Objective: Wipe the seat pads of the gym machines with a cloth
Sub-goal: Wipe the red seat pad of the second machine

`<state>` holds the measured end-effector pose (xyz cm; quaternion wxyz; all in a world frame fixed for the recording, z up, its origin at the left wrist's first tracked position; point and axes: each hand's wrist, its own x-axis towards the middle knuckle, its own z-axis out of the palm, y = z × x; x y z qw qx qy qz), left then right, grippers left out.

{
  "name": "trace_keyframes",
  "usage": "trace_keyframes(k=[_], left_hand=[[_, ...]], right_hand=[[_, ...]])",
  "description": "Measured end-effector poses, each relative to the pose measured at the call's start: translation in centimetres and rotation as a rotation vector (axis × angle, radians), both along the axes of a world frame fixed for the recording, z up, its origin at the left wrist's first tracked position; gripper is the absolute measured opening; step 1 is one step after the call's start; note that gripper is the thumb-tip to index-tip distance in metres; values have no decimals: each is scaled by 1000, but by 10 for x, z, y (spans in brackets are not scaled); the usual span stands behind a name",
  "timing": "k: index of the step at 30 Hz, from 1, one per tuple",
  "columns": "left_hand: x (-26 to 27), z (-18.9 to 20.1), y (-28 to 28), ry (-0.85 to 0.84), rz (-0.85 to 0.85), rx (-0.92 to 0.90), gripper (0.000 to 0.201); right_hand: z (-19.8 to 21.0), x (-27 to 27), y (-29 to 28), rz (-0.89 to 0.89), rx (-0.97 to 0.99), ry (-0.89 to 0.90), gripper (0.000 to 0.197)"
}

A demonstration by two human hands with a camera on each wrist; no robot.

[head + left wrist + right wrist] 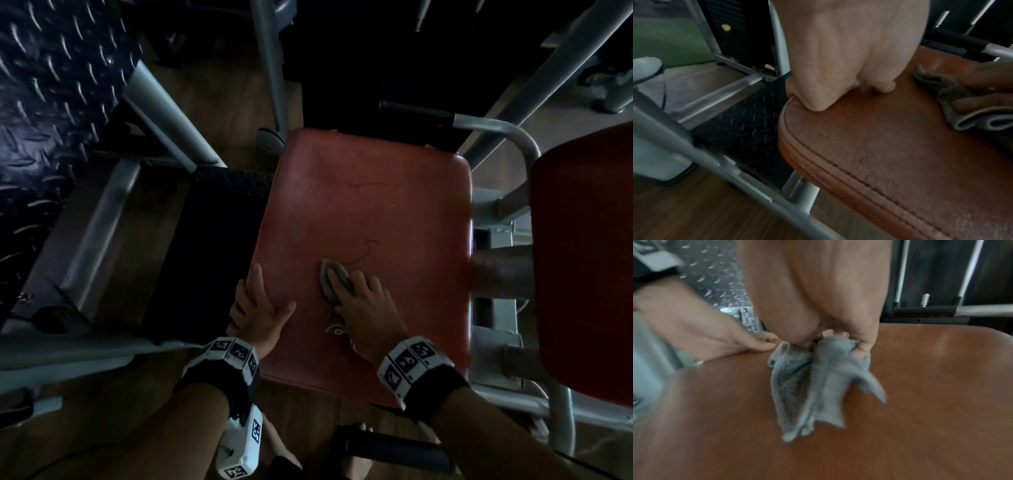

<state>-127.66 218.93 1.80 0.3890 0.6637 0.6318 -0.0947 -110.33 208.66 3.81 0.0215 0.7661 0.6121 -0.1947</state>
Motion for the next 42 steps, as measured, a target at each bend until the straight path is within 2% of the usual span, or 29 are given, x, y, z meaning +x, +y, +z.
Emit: trace_keyframes(k=[4,8,14,17,20,26,33,37,42], left_hand=[[2,-2,-1,-1,24,19,98],[2,-2,-1,-14,32,9,99],[0,0,1,-10,20,-14,100],[1,1,0,-7,16,-2,99],[1,1,1,-6,14,-12,100],[2,-1,0,-7,17,9,100],[-1,-3,-1,-20,18,2,99],[1,-2,-5,21,3,61,98],[0,-1,-1,3,12,17,98]], right_hand=[[4,5,5,-28,-58,69,83],[6,-2,-8,-37,-117,57,86],[11,2,19,-62,-154,44,83],[13,2,14,-78,-146,84,75],[8,-2,1,-76,-139,96,78],[9,1,21,-106,-78,1,68],[14,1,-8,-124,-152,-34,87],[20,3,11,-152,-162,-43,75],[26,3,5,-160,-205,-56,88]])
